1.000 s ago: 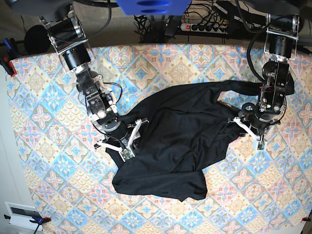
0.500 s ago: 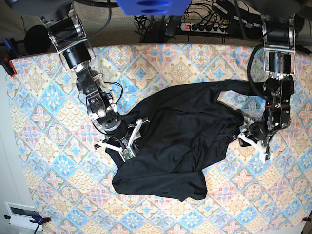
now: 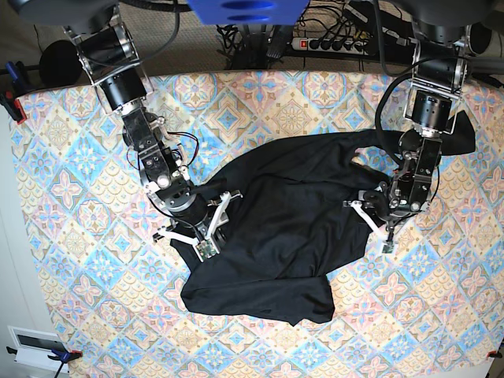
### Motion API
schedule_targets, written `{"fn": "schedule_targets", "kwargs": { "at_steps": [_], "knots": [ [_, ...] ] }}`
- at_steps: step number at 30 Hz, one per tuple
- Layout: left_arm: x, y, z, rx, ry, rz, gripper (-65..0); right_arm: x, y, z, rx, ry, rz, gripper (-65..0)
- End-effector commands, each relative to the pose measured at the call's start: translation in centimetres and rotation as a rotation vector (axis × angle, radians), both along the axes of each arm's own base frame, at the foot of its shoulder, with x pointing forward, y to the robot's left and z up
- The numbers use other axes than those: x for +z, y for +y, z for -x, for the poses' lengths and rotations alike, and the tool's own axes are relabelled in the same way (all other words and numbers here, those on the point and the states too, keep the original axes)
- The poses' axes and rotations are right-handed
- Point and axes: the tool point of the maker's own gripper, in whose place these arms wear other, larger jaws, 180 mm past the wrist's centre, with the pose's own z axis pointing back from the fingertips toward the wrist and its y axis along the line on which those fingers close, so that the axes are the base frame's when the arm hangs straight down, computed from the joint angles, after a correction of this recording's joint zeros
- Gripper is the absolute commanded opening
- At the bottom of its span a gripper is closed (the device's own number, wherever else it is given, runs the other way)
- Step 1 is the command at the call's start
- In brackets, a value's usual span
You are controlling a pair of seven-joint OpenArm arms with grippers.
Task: Layout the t-shirt on the table in an organized manner, then fold the t-shirt properly
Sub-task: 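Grasp a sleeve of the shirt with the left gripper, then stretch the grasped sleeve outward with the left gripper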
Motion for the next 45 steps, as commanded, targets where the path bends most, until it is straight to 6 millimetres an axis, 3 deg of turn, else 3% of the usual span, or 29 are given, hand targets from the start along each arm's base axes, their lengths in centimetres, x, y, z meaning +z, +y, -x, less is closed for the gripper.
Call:
{"fn": "schedule_targets", "kwargs": {
  "at_steps": [1, 9, 14, 17, 24, 28, 31, 34, 37, 39, 42, 45],
  "knots": [
    [1.8, 0.1, -1.5, -0.002, -0.06, -0.004, -38.3, 2.5, 0.1, -1.2, 0.005, -0.076, -0.014, -44.4],
    [4.6, 2.4, -2.8, 0.147, -0.128, 0.173, -38.3, 2.4, 0.1, -1.1, 0.005, -0.073, -0.013, -44.4],
    [5.4, 3.9, -3.1, 0.197, -0.154, 0.19, -38.3, 2.4, 0.1, -1.1, 0.005, -0.073, -0.013, -44.4],
    [4.8, 4.0, -2.8, 0.195, -0.141, 0.174, -38.3, 2.4, 0.1, -1.1, 0.005, -0.073, -0.013, -44.4],
    [-0.4, 4.3, -0.4, 0.204, -0.012, 0.07, -38.3, 2.4, 0.1, -1.1, 0.005, -0.073, -0.013, -44.4],
    [-0.6, 3.5, -0.7, 0.2, -0.034, 0.083, -39.2, 2.5, 0.1, -1.1, 0.005, -0.074, -0.014, -44.4],
    [-0.2, 3.6, -1.1, 0.202, -0.048, 0.087, -49.1, 2.5, 0.1, -1.1, 0.005, -0.074, -0.014, -44.4],
    [1.9, 3.7, -3.0, 0.203, -0.1, 0.094, -64.2, 2.5, 0.1, -1.1, 0.005, -0.074, -0.014, -44.4],
    [4.3, 3.9, -5.0, 0.203, -0.156, 0.096, -65.0, 2.5, 0.1, -1.1, 0.005, -0.074, -0.014, -44.4],
    [6.2, 5.3, -6.0, 0.213, -0.193, 0.076, -64.7, 2.4, 0.1, -1.1, 0.005, -0.073, -0.014, -44.4],
    [10.6, 6.4, -8.8, 0.219, -0.298, 0.062, -65.0, 1.5, 0.3, 0.0, 0.01, -0.052, -0.02, -44.4],
    [14.9, 8.3, -10.8, 0.234, -0.412, 0.033, -65.0, 1.9, 0.7, 0.4, 0.018, -0.062, -0.029, -44.4]
  ]
}}
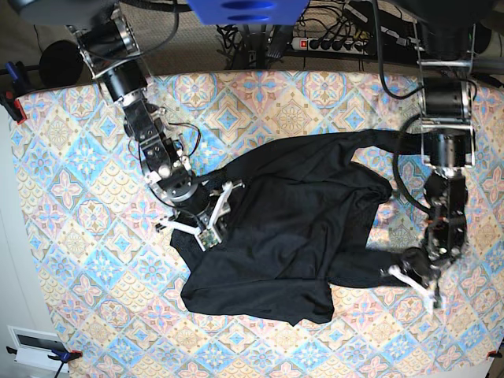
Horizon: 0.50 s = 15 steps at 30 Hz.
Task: Layout the t-shirt on the table in an organized manner, then fold the t-shirt properly
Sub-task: 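Stretch the grasped sleeve outward with the left gripper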
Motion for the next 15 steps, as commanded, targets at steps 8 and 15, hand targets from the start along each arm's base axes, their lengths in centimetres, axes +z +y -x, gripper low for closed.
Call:
{"fn": "schedule_targets", "kwargs": {
  "at_steps": [8, 15],
  "knots": [
    [11.8, 5.3, -5.4, 0.105, -0.257, -0.154, -65.0, 2.2, 0.3, -0.3, 0.007, -0.074, -0.029, -44.4],
    [17.3, 10.3, -7.0, 0.192, -0.378, -0.378, -65.0, 2.2, 0.0, 0.8, 0.016, -0.076, -0.023, -44.4]
  ]
}}
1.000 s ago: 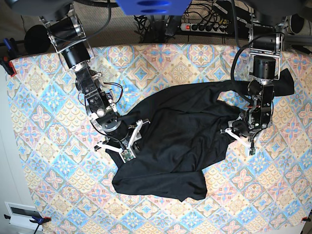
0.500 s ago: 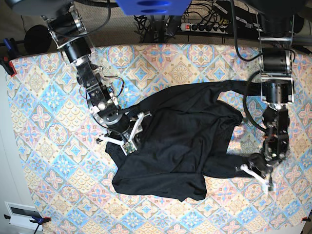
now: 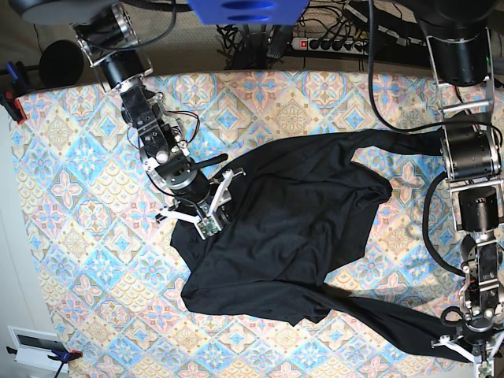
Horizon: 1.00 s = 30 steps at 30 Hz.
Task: Layout the t-shirt on the table in an organized manner, then fold the t-shirt properly
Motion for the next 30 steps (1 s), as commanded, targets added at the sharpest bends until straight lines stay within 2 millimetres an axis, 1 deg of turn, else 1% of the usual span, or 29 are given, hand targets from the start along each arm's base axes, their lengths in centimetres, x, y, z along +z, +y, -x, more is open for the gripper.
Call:
{"fn": "schedule_targets", "kwargs": {
  "at_steps": [1, 2, 4, 6, 7, 10, 12, 14, 16, 18, 20, 21, 22, 24, 26, 28, 30],
  "knots": [
    [3.9, 1.3, -0.4, 0.03, -0.085, -0.04, -64.7, 1.8, 0.0, -0.9, 0.0, -0.059, -0.013, -44.4],
    [4.2, 2.1, -0.4, 0.063, -0.09, -0.058, -63.3, 1.9, 0.0, -0.9, 0.0, -0.061, -0.013, -44.4],
    [4.3, 3.5, 0.1, 0.135, -0.104, -0.088, -58.3, 1.9, 0.0, -0.9, 0.0, -0.061, -0.013, -44.4],
    [4.9, 4.8, 1.0, 0.223, -0.133, -0.112, -53.1, 1.8, -0.1, -0.9, -0.002, -0.06, -0.012, -44.4],
    [4.8, 5.3, 1.4, 0.256, -0.136, -0.115, -51.3, 1.8, -0.1, -0.8, -0.002, -0.058, -0.012, -44.4],
    [3.1, 6.0, 2.3, 0.293, -0.116, -0.118, -48.5, 1.3, -0.1, -0.4, -0.002, -0.046, -0.012, -44.4],
    [1.1, 6.0, 2.8, 0.293, -0.078, -0.117, -47.5, 1.1, -0.1, -0.3, -0.002, -0.041, -0.012, -44.4],
    [0.2, 5.6, 3.2, 0.28, -0.074, -0.126, -47.1, 1.1, -0.1, -0.3, -0.002, -0.041, -0.012, -44.4],
    [-1.5, 4.6, 3.9, 0.248, -0.061, -0.151, -47.1, 1.1, -0.1, -0.2, -0.002, -0.04, -0.012, -44.4],
    [-2.2, 3.3, 4.4, 0.211, -0.068, -0.171, -47.1, 1.1, -0.1, -0.2, -0.002, -0.04, -0.012, -44.4],
    [-4.5, 1.9, 5.4, 0.186, -0.018, -0.154, -47.1, 1.1, -0.1, -0.2, -0.002, -0.04, -0.012, -44.4],
    [-5.2, 1.1, 5.8, 0.168, -0.002, -0.14, -47.1, 1.1, -0.1, -0.2, -0.002, -0.04, -0.012, -44.4],
    [-6.3, 0.0, 6.2, 0.14, 0.02, -0.109, -47.1, 1.1, -0.1, -0.2, -0.002, -0.04, -0.012, -44.4],
    [-9.4, -2.7, 6.9, 0.071, 0.08, -0.014, -47.1, 1.2, 0.0, -0.2, 0.0, -0.042, -0.014, -44.4],
    [-11.7, -4.2, 7.2, 0.039, 0.142, 0.067, -47.1, 1.3, 0.0, -0.2, 0.0, -0.044, -0.015, -44.4],
    [-14.8, -6.1, 7.6, 0.012, 0.237, 0.179, -47.1, 1.3, 0.1, -0.2, 0.002, -0.044, -0.015, -44.4],
    [-17.3, -7.7, 8.0, -0.002, 0.307, 0.272, -47.1, 1.3, 0.1, -0.2, 0.002, -0.044, -0.015, -44.4]
  ]
}}
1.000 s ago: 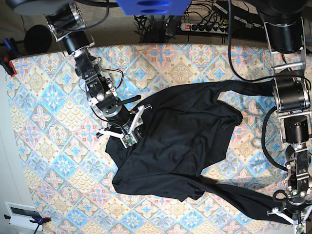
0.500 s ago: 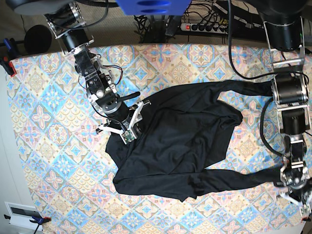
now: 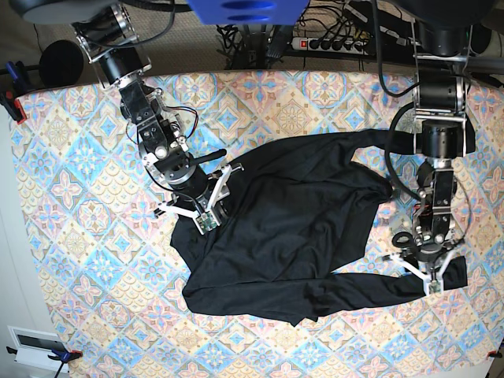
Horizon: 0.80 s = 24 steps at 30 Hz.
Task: Layout the t-shirt on the table in an organized manner, then fold the t-shirt properly
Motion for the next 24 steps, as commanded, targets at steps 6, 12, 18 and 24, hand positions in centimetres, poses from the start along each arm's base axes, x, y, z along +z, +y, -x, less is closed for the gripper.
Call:
{"fn": "schedule_targets", "kwargs": {
  "at_steps": [6, 12, 18, 24],
  "knots": [
    [-0.8, -4.0, -1.6, -0.081, 0.039, 0.072, -47.1, 1.9, 0.2, -1.0, 0.004, -0.061, -0.014, -44.4],
    [-3.5, -6.9, -1.9, -0.09, 0.097, 0.125, -47.1, 2.1, 0.4, -0.5, 0.009, -0.066, -0.023, -44.4],
    [-5.3, -8.3, -2.4, -0.069, 0.128, 0.155, -46.4, 2.1, 0.4, -0.4, 0.009, -0.064, -0.024, -44.4],
    [-6.2, -10.0, -2.3, -0.086, 0.131, 0.167, -37.1, 3.2, -0.1, -0.8, -0.009, -0.092, -0.036, -44.4]
  ]
}}
